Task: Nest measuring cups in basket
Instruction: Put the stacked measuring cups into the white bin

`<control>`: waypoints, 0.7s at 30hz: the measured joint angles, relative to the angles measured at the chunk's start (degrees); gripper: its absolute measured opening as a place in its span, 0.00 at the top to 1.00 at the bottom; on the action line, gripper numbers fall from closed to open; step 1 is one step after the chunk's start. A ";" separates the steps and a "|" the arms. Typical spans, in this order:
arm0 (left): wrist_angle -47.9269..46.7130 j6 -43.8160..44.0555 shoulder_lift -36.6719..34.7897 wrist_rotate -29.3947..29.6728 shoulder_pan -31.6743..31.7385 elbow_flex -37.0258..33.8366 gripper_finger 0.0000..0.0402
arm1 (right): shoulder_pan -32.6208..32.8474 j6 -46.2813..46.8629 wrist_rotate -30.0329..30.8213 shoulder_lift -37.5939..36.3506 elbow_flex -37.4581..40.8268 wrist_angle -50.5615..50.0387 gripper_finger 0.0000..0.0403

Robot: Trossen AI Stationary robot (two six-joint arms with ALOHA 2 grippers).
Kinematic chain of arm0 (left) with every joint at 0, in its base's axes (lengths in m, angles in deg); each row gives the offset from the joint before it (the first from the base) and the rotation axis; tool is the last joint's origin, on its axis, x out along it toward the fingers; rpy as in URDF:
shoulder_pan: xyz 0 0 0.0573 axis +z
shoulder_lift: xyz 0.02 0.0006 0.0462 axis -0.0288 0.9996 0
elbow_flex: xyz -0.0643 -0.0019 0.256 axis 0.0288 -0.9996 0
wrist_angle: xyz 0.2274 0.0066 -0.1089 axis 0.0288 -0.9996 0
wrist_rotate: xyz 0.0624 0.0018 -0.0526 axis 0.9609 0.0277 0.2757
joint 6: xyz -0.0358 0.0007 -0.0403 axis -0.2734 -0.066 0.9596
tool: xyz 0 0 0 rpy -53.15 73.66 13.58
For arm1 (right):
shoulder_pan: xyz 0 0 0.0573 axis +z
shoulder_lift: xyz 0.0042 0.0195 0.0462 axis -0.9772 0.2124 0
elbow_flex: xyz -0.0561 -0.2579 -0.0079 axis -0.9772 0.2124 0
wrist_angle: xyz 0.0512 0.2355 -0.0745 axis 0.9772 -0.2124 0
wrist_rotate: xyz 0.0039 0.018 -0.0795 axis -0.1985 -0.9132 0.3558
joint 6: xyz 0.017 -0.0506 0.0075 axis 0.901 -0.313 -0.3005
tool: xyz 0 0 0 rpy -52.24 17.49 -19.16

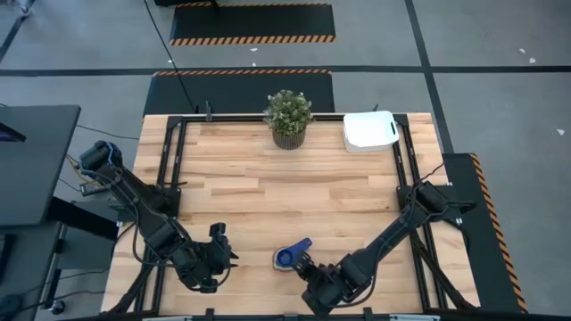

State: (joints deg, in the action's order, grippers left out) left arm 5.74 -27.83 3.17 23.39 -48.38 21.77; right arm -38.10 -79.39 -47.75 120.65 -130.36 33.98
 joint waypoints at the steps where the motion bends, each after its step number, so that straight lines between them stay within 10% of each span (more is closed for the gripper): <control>1: 0.01 0.00 0.00 -0.01 0.01 0.00 0.76 | 0.08 0.41 0.18 0.00 -0.02 0.04 0.53; 21: 0.40 0.02 0.00 0.00 0.01 0.00 0.76 | -1.64 11.14 -2.58 0.00 -0.01 1.71 0.53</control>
State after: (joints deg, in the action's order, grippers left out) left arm 6.14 -27.82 3.17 23.39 -48.37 21.77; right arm -39.74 -68.25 -50.33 120.65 -130.36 35.69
